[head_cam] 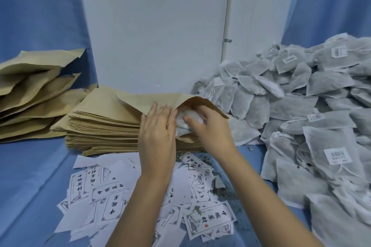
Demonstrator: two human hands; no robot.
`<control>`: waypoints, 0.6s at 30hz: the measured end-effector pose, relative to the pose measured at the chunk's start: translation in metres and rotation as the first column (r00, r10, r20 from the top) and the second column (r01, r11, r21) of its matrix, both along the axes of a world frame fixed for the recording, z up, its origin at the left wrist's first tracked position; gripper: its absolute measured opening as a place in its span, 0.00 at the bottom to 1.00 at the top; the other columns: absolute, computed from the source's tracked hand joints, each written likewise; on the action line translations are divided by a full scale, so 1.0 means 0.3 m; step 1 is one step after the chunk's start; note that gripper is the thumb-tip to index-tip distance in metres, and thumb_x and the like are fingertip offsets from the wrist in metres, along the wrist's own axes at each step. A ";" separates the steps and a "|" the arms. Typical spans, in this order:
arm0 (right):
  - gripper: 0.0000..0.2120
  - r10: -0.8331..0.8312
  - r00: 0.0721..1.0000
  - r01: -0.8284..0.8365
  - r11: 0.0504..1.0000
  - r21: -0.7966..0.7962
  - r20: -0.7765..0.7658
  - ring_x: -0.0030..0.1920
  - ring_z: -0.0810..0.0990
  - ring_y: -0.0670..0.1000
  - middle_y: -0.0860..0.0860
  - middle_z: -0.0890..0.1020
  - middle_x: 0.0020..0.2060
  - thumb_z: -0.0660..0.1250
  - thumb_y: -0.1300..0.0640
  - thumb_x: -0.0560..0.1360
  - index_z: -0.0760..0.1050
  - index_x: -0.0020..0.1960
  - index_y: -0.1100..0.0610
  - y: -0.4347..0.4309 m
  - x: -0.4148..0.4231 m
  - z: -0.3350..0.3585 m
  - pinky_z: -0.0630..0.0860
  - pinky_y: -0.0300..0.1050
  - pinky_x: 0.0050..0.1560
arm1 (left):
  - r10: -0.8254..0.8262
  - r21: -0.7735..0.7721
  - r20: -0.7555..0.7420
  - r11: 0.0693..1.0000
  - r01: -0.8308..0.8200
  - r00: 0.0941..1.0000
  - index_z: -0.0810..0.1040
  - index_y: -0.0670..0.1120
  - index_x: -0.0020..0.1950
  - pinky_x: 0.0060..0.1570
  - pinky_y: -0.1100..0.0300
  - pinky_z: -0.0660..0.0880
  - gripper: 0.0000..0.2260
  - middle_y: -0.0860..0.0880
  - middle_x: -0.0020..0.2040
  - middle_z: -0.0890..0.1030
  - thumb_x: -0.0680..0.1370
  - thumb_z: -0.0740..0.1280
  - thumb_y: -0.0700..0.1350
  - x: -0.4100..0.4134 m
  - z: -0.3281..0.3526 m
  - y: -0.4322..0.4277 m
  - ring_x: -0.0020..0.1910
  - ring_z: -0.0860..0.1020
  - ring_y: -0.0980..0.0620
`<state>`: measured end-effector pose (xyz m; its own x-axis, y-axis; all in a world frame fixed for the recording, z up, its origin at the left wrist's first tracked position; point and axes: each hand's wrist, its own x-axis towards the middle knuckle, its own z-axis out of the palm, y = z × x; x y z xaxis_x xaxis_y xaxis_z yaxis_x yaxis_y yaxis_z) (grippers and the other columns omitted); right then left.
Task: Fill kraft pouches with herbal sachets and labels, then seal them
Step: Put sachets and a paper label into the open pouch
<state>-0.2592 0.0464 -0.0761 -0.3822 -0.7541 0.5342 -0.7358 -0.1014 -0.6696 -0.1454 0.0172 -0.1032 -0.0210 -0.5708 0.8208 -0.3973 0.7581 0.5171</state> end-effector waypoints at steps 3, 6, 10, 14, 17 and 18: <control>0.15 -0.175 0.970 0.173 0.985 -0.029 -0.168 0.45 0.75 0.53 0.52 0.76 0.47 0.61 0.44 0.78 0.77 0.52 0.54 0.004 0.025 -0.021 0.64 0.43 0.41 | 0.002 0.036 -0.025 0.999 -0.001 1.000 0.78 0.37 0.60 0.66 0.41 0.67 0.21 0.42 0.60 0.80 0.79 0.55 0.50 0.006 0.009 -0.001 0.68 0.71 0.44; 0.14 -0.331 0.920 0.302 0.940 -0.157 -0.211 0.43 0.78 0.54 0.48 0.76 0.50 0.57 0.46 0.79 0.79 0.50 0.51 0.028 0.045 -0.004 0.68 0.45 0.40 | 0.018 0.063 -0.054 0.998 -0.015 0.998 0.79 0.39 0.60 0.64 0.40 0.69 0.23 0.44 0.60 0.80 0.79 0.53 0.52 0.014 0.017 -0.003 0.68 0.71 0.45; 0.10 -0.096 0.974 0.061 0.983 -0.173 -0.205 0.38 0.76 0.51 0.49 0.76 0.42 0.61 0.54 0.77 0.79 0.43 0.57 0.033 0.056 0.011 0.72 0.48 0.40 | 0.023 0.070 -0.075 0.997 -0.017 0.997 0.79 0.40 0.60 0.62 0.40 0.70 0.23 0.44 0.60 0.80 0.79 0.53 0.53 0.020 0.014 -0.009 0.67 0.71 0.46; 0.12 0.003 0.973 0.002 1.000 0.019 -0.232 0.41 0.73 0.51 0.50 0.72 0.40 0.59 0.55 0.78 0.74 0.39 0.59 -0.010 0.045 0.005 0.69 0.47 0.43 | 0.073 0.059 -0.075 0.996 -0.068 0.995 0.81 0.40 0.57 0.59 0.41 0.73 0.17 0.46 0.57 0.82 0.81 0.58 0.50 0.009 0.004 -0.005 0.65 0.74 0.46; 0.14 0.094 0.947 -0.030 0.979 0.203 -0.309 0.47 0.74 0.56 0.57 0.77 0.43 0.56 0.58 0.80 0.76 0.43 0.63 -0.072 0.028 0.049 0.68 0.47 0.49 | 0.120 0.016 -0.084 0.993 -0.119 0.989 0.82 0.40 0.56 0.56 0.43 0.76 0.17 0.46 0.55 0.83 0.80 0.58 0.50 0.001 0.002 -0.006 0.62 0.77 0.46; 0.14 0.141 0.940 -0.048 0.956 0.289 -0.311 0.49 0.75 0.57 0.60 0.79 0.46 0.55 0.59 0.80 0.77 0.46 0.66 -0.099 0.025 0.069 0.70 0.48 0.51 | 0.127 0.010 -0.089 0.992 -0.127 0.988 0.82 0.40 0.55 0.55 0.44 0.76 0.18 0.46 0.55 0.83 0.80 0.57 0.50 -0.002 0.003 -0.008 0.62 0.77 0.47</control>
<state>-0.2518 0.0168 -0.0554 -0.1424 -0.9119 0.3849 -0.9131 -0.0291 -0.4068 -0.1459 0.0149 -0.1025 0.1253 -0.5675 0.8138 -0.4422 0.7024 0.5578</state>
